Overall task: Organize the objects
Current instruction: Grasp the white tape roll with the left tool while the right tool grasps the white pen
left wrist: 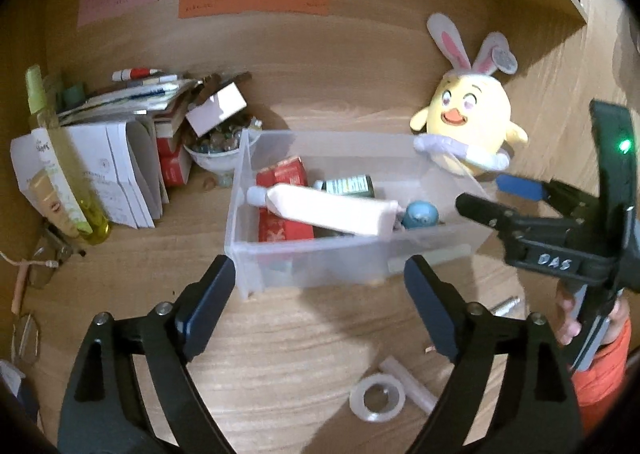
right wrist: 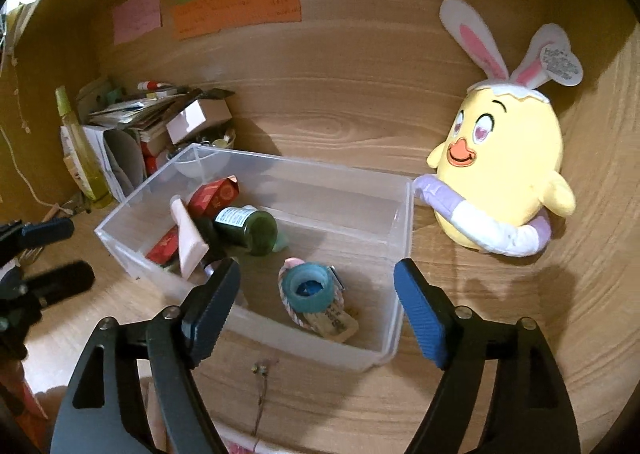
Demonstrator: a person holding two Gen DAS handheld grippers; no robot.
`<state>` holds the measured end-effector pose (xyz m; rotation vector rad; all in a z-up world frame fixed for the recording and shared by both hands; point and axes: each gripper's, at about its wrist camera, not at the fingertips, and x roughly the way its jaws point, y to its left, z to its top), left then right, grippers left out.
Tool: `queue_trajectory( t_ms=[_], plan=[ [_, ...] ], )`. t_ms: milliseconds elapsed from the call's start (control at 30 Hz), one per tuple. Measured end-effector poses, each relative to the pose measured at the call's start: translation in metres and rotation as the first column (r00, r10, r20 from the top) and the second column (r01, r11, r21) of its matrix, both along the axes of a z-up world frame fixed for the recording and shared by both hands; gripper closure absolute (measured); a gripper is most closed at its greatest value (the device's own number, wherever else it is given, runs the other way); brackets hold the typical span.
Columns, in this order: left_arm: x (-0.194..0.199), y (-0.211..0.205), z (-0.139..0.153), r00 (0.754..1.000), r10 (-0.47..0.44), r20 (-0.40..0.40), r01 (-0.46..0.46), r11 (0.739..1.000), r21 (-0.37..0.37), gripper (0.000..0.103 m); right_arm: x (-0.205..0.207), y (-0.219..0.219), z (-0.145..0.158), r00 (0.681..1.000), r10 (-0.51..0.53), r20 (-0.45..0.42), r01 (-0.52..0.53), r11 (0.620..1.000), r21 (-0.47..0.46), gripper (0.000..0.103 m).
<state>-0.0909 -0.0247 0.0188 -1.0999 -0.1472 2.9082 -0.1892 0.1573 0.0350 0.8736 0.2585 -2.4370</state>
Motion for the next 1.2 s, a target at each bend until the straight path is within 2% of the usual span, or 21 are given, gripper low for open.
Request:
queue_trajectory(
  t_ms=[67, 367, 667, 800, 1000, 1133, 1200],
  plan=[
    [0.004, 0.001, -0.004, 1.000, -0.002, 0.015, 0.002, 1.000, 0.002, 0.015, 0.007, 0.004, 0.002, 1.000, 0.003, -0.004, -0.003, 1.000, 0.000, 0.020],
    [0.021, 0.000, -0.030, 0.995, -0.008, 0.099, 0.004, 0.999, 0.048, 0.013, 0.034, 0.028, -0.007, 1.000, 0.000, 0.004, 0.000, 1.000, 0.020, 0.019],
    [0.036, 0.009, -0.050, 0.986, -0.051, 0.157, 0.041, 0.997, 0.066, 0.013, 0.052, 0.049, -0.034, 0.995, 0.033, 0.099, -0.037, 0.999, 0.038, 0.019],
    [0.039, 0.018, -0.059, 0.982, -0.072, 0.178, 0.060, 0.996, 0.068, 0.013, 0.054, 0.045, -0.053, 0.983, 0.088, 0.161, -0.099, 0.993, 0.062, 0.019],
    [0.037, 0.029, -0.071, 0.974, -0.090, 0.208, 0.075, 0.994, 0.077, 0.013, 0.054, 0.034, -0.072, 0.971, 0.130, 0.199, -0.156, 0.980, 0.120, 0.020],
    [0.036, 0.029, -0.073, 0.975, -0.081, 0.206, 0.065, 0.994, 0.086, 0.014, 0.051, 0.034, -0.075, 0.970, 0.129, 0.204, -0.157, 0.979, 0.129, 0.022],
    [0.036, 0.030, -0.073, 0.976, -0.083, 0.202, 0.066, 0.994, 0.089, 0.022, 0.049, 0.034, -0.077, 0.969, 0.123, 0.214, -0.155, 0.978, 0.142, 0.033]
  ],
)
